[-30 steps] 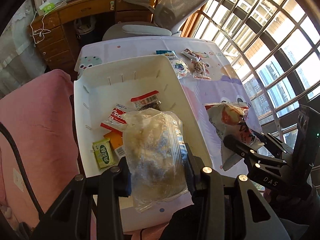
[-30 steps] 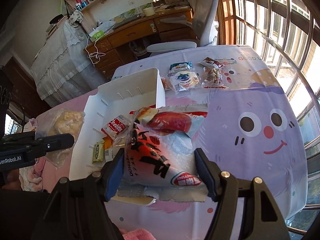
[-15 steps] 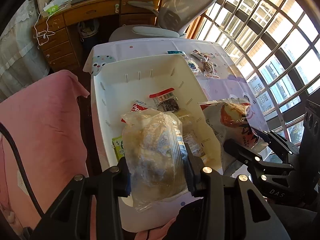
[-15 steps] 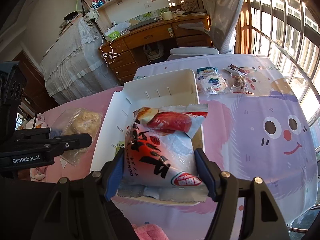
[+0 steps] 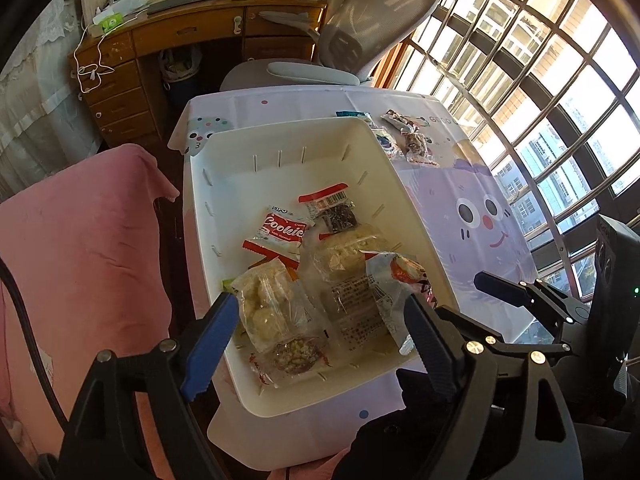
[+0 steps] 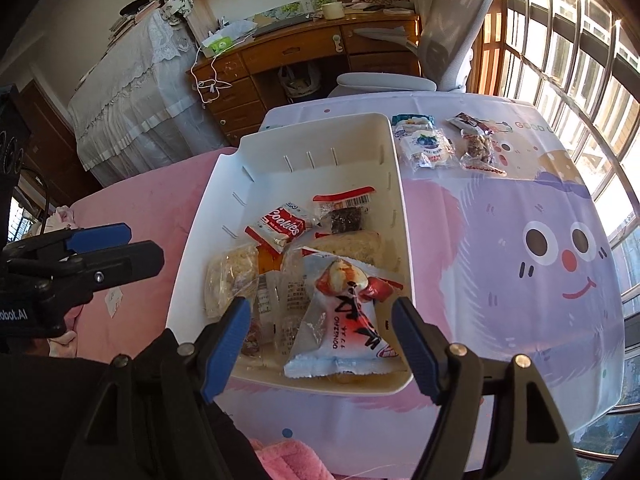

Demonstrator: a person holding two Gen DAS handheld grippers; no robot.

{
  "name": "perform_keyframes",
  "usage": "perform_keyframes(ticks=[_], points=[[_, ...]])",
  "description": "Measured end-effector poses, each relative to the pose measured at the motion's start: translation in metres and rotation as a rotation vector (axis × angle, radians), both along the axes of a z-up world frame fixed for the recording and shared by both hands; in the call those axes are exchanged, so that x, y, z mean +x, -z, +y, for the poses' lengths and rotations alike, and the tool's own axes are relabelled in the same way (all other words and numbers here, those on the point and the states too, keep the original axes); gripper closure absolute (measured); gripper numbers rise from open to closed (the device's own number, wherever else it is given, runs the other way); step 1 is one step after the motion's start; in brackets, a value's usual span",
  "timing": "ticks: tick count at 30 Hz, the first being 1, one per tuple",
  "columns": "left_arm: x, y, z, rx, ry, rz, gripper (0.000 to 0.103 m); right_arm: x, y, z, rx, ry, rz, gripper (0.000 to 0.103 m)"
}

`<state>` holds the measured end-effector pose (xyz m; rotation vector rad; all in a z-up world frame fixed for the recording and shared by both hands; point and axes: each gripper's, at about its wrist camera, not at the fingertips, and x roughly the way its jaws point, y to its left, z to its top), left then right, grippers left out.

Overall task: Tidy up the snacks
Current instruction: 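Open both grippers to drop the cracker bag and chip bag into the tray, then move both grippers from the tray toward the blueberry bun and nut packs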

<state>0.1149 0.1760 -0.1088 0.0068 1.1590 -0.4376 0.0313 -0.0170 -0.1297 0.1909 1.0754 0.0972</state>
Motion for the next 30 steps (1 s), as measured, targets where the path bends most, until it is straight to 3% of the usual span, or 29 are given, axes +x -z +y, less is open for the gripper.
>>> perform_keyframes(ticks=[5, 12, 30], points=[[-0.004, 0.002, -0.014, -0.006, 0.019, 0.017, 0.018, -0.007, 0.006, -0.012, 0.013, 0.028, 0.039, 0.029], [-0.008, -0.002, -0.044, -0.005, 0.004, 0.011, 0.016, -0.008, 0.004, -0.042, 0.027, 0.039, 0.026, 0.029], [-0.014, -0.001, -0.195, 0.004, -0.100, 0.027, 0.016, -0.007, -0.008, -0.191, 0.030, -0.051, 0.039, 0.029]])
